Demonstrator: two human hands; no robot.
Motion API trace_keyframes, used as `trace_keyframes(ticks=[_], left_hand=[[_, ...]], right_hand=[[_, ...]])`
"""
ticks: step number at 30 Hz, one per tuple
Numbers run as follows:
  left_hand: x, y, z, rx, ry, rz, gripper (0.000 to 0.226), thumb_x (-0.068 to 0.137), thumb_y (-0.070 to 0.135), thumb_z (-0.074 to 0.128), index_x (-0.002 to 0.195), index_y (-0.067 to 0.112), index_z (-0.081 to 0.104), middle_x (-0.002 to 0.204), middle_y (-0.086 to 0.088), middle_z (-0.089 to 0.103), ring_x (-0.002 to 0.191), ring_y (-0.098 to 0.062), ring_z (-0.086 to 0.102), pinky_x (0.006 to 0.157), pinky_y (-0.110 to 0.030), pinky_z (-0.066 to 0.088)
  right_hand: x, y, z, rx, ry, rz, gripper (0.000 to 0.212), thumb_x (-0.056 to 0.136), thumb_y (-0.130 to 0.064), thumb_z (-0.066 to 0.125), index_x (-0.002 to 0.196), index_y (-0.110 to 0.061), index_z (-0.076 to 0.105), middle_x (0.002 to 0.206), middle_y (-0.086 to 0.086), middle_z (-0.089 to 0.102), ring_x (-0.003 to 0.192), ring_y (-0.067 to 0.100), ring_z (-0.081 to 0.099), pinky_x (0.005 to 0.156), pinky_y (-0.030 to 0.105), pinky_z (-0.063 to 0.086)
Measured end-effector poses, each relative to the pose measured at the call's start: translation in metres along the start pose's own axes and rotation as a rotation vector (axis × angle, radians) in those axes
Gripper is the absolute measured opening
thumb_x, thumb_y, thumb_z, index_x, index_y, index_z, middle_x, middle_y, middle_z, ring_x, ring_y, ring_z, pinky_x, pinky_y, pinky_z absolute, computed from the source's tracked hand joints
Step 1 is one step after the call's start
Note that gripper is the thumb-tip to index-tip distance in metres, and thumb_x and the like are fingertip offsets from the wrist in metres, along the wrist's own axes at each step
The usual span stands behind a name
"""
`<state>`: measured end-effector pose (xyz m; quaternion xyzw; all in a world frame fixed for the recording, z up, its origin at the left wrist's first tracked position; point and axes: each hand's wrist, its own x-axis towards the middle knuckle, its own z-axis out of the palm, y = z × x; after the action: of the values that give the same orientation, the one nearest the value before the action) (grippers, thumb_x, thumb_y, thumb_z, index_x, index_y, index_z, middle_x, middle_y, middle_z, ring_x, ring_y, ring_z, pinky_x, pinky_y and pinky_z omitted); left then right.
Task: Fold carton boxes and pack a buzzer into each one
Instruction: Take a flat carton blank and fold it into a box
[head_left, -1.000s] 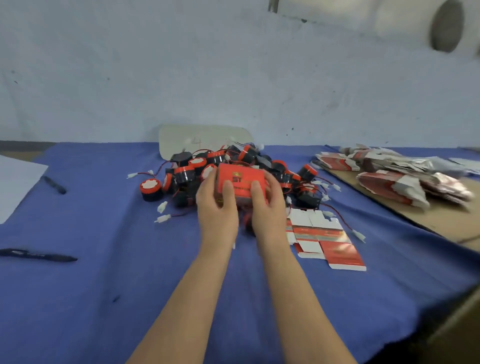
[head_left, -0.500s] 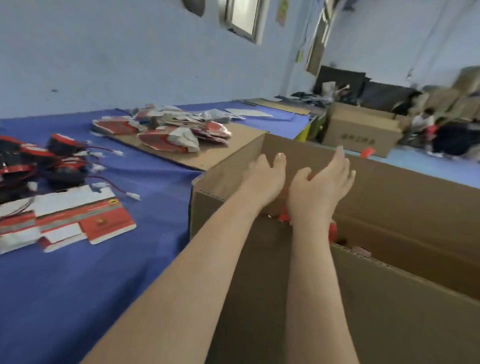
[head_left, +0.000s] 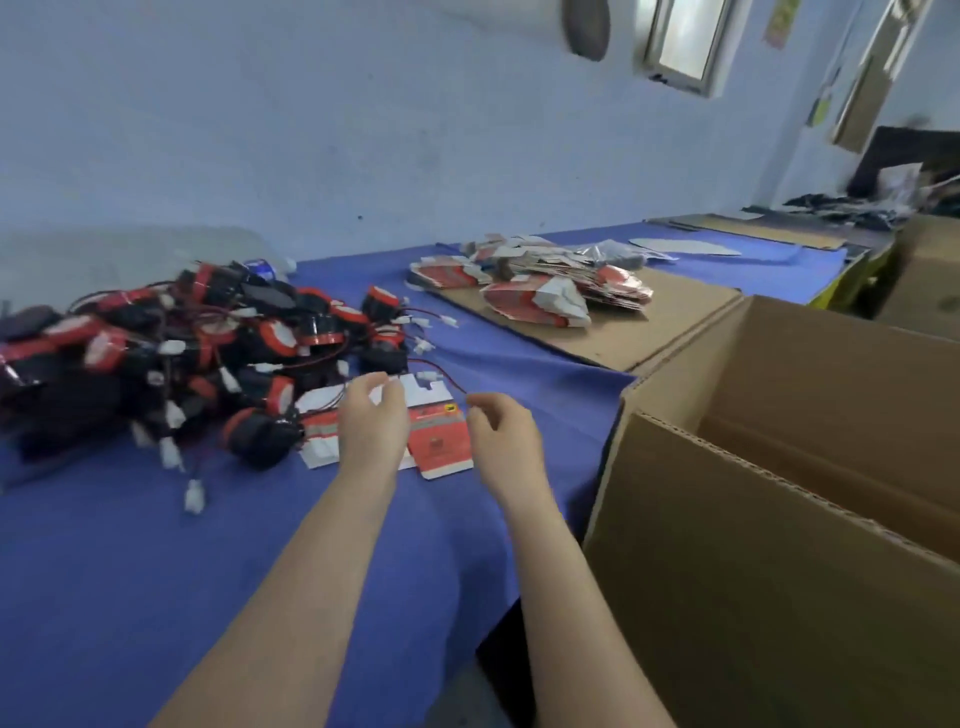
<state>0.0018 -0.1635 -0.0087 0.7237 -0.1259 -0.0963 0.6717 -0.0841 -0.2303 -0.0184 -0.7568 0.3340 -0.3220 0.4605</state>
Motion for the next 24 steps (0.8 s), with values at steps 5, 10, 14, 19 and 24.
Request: trace_keyframes(ticks=[5,10,14,19,24], left_hand=[[0.028,-0.035,-0.041,-0.019,0.052,-0.080,0.026,0.092,0.010,0.039,0.107,0.005,0.060,0.095,-0.006,0.060,0.085,-0.026,0.054,0.066,-0.029,0.043],[0.028,-0.043,-0.062,-0.004,0.362,0.179,0.023,0.092,0.007,0.045,0.110,0.012,0.059,0.109,0.000,0.057,0.087,-0.008,0.053,0.077,-0.021,0.042],[0.030,-0.041,-0.068,0.050,0.246,0.043,0.015,0.094,0.014,0.046,0.101,0.014,0.059,0.094,-0.001,0.062,0.082,-0.006,0.056,0.064,-0.016,0.045],[0.026,-0.038,-0.038,0.301,-0.169,-0.034,0.030,0.097,0.017,0.040,0.116,0.003,0.057,0.116,-0.017,0.061,0.107,-0.030,0.056,0.080,-0.034,0.043],[0.034,-0.038,-0.026,0.135,-0.221,-0.210,0.040,0.096,0.021,0.040,0.134,0.007,0.044,0.130,-0.010,0.054,0.106,-0.021,0.051,0.079,-0.029,0.042]], right_hand=[[0.020,0.017,0.056,-0.471,-0.090,0.064,0.031,0.092,-0.020,0.045,0.118,-0.011,0.059,0.123,0.011,0.059,0.115,0.032,0.050,0.095,0.036,0.041],[0.022,-0.003,0.105,-0.267,-0.091,-0.075,0.037,0.095,-0.028,0.049,0.129,-0.014,0.055,0.135,0.005,0.053,0.125,0.021,0.045,0.100,0.031,0.034],[0.037,0.000,0.116,-0.600,-0.065,0.127,0.055,0.093,-0.035,0.048,0.142,-0.014,0.035,0.155,0.017,0.021,0.145,0.034,0.011,0.116,0.046,0.010],[0.051,0.016,0.099,-0.626,-0.046,0.303,0.068,0.086,-0.042,0.056,0.141,-0.009,0.034,0.152,0.019,0.022,0.141,0.034,0.018,0.116,0.046,0.009],[0.049,0.015,0.081,-0.483,0.050,0.251,0.068,0.083,-0.039,0.065,0.137,-0.012,0.034,0.143,0.016,0.032,0.128,0.035,0.035,0.103,0.041,0.032]])
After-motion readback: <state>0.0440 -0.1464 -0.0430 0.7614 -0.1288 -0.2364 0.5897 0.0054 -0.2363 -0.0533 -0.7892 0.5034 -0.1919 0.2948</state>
